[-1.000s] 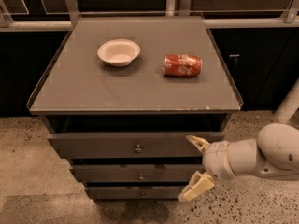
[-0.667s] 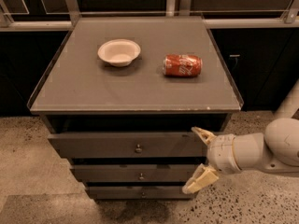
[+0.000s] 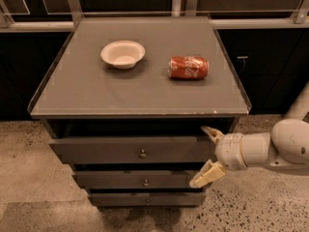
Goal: Open top drawer
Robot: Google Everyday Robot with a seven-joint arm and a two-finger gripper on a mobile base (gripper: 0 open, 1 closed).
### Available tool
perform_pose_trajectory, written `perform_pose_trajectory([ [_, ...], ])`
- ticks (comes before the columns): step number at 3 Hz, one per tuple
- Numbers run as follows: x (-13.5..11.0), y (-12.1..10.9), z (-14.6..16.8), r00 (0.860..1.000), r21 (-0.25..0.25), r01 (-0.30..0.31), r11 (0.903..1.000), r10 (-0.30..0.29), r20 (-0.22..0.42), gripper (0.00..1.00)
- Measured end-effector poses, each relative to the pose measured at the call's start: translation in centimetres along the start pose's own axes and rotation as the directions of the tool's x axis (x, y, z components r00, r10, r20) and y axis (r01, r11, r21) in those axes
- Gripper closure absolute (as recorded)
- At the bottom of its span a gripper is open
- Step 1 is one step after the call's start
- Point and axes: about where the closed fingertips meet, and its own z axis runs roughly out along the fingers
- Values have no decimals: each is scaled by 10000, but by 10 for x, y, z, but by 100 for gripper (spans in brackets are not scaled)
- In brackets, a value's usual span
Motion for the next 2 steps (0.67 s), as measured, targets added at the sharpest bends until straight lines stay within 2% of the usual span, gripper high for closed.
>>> perform_pose_trajectory([
  [1,15,-15,20,9980,-39,-342,9994,344,540,0],
  [2,16,-36,38,9975,-109,-244,9996,251,653,0],
])
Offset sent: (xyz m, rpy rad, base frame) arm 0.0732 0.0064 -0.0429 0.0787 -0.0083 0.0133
